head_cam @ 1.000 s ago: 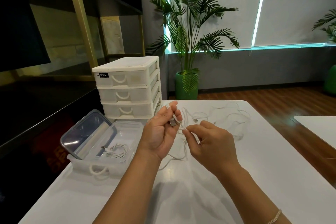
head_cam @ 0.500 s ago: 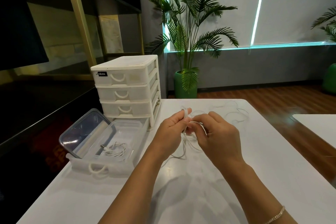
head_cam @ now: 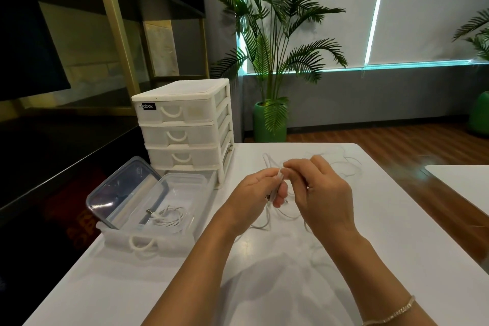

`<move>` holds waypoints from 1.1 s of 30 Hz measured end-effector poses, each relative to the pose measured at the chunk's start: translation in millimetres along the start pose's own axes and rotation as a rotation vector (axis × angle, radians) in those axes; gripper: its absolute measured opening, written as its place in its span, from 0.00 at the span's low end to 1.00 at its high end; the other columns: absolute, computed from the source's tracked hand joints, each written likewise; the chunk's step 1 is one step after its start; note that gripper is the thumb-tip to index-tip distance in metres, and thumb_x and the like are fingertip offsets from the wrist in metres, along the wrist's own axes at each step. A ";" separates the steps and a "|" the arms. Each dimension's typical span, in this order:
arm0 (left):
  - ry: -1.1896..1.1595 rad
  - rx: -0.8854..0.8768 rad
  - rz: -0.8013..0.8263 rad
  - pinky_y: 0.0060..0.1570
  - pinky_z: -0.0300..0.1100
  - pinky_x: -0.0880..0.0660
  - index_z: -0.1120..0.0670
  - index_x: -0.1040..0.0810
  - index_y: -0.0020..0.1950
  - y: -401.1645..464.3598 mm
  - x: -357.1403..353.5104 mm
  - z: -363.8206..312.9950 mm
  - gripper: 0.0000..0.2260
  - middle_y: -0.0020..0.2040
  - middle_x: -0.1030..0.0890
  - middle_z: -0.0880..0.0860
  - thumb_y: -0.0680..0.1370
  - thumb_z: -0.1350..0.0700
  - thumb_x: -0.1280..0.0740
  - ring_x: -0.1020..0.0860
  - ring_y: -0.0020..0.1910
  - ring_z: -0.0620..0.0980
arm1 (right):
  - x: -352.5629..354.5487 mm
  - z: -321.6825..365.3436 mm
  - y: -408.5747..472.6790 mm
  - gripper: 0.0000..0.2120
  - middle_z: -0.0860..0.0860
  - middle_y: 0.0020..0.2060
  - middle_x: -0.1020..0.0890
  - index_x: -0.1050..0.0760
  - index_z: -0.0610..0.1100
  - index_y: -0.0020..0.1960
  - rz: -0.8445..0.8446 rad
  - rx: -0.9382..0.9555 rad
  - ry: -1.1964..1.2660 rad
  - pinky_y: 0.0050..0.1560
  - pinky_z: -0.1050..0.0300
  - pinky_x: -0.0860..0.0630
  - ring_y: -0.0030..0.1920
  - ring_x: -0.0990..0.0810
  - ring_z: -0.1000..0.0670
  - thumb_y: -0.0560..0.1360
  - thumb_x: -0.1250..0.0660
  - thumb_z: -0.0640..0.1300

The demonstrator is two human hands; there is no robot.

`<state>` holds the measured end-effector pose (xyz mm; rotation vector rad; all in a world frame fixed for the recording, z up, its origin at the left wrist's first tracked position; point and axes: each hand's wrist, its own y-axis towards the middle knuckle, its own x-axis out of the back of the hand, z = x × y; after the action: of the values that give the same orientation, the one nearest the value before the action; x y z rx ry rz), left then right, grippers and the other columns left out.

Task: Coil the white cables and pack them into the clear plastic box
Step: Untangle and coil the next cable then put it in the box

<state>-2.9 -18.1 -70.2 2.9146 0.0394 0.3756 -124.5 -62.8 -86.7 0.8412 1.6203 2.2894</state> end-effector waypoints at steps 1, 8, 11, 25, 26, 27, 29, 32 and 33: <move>0.001 0.007 0.003 0.38 0.26 0.28 0.54 0.27 0.40 0.3 -0.2 -0.2 0.15 0.33 0.26 0.48 0.82 0.54 0.48 0.27 0.38 0.44 | 0.0 -0.8 -0.2 0.11 0.47 0.34 0.19 0.19 0.40 0.44 0.000 -0.005 0.001 0.26 0.64 0.25 0.27 0.23 0.50 0.71 0.35 0.46; 0.055 -0.033 -0.006 0.37 0.32 0.28 0.53 0.28 0.39 -0.2 -1.6 -0.9 0.15 0.31 0.28 0.47 0.82 0.54 0.47 0.30 0.32 0.42 | -0.7 -0.6 -0.5 0.11 0.47 0.34 0.19 0.19 0.40 0.44 0.003 -0.009 -0.010 0.27 0.65 0.26 0.27 0.22 0.50 0.71 0.35 0.46; 0.052 -0.052 -0.023 0.35 0.35 0.30 0.51 0.26 0.40 0.4 -1.0 -0.7 0.14 0.30 0.29 0.46 0.82 0.53 0.47 0.31 0.31 0.43 | -1.1 -0.1 -0.5 0.10 0.47 0.34 0.19 0.19 0.40 0.44 0.003 -0.014 -0.006 0.26 0.64 0.26 0.27 0.23 0.50 0.71 0.35 0.46; -0.576 -0.028 -0.040 0.25 0.33 0.37 0.52 0.26 0.25 -1.2 0.0 -9.2 0.24 0.22 0.36 0.46 0.81 0.52 0.47 0.37 0.21 0.43 | -0.5 0.1 0.1 0.14 0.47 0.32 0.21 0.20 0.41 0.51 0.021 -0.016 0.053 0.22 0.55 0.22 0.26 0.24 0.48 0.75 0.38 0.48; -0.641 -0.025 -0.035 0.24 0.31 0.36 0.52 0.25 0.26 -0.5 0.3 -8.9 0.24 0.22 0.35 0.46 0.81 0.52 0.47 0.37 0.21 0.43 | -0.1 0.5 0.0 0.14 0.47 0.31 0.21 0.20 0.41 0.52 0.027 -0.004 0.048 0.21 0.56 0.23 0.25 0.25 0.49 0.75 0.39 0.49; -0.709 -0.024 -0.029 0.23 0.31 0.36 0.53 0.25 0.27 0.3 0.4 -9.1 0.24 0.22 0.35 0.46 0.81 0.52 0.47 0.36 0.21 0.42 | 0.0 0.7 -0.1 0.15 0.48 0.30 0.22 0.20 0.42 0.53 0.033 0.007 0.044 0.20 0.57 0.24 0.24 0.26 0.50 0.76 0.40 0.50; -0.864 -0.017 -0.027 0.21 0.30 0.36 0.55 0.24 0.28 2.2 1.3 -9.1 0.24 0.22 0.35 0.47 0.81 0.53 0.48 0.36 0.20 0.42 | -0.8 0.8 -0.6 0.16 0.48 0.29 0.23 0.21 0.42 0.55 0.040 0.014 0.045 0.18 0.58 0.26 0.23 0.27 0.50 0.76 0.42 0.49; -1.092 -0.009 -0.053 0.20 0.30 0.35 0.57 0.25 0.30 3.3 2.3 -10.1 0.23 0.22 0.35 0.48 0.81 0.52 0.48 0.35 0.19 0.42 | -1.8 1.5 -1.4 0.15 0.48 0.27 0.25 0.21 0.43 0.55 0.051 0.022 0.041 0.16 0.57 0.28 0.22 0.29 0.49 0.76 0.42 0.47; -1.156 -0.012 -0.064 0.20 0.30 0.35 0.58 0.25 0.30 3.3 2.4 -10.4 0.23 0.22 0.35 0.48 0.81 0.52 0.48 0.35 0.20 0.42 | -2.0 2.2 -1.7 0.15 0.48 0.26 0.26 0.21 0.44 0.55 0.060 0.028 0.037 0.16 0.57 0.29 0.21 0.30 0.49 0.76 0.42 0.47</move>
<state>-3.2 -19.1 -59.1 2.6412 -0.0436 -1.2861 -121.9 -61.4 -88.5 0.8710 1.6685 2.3411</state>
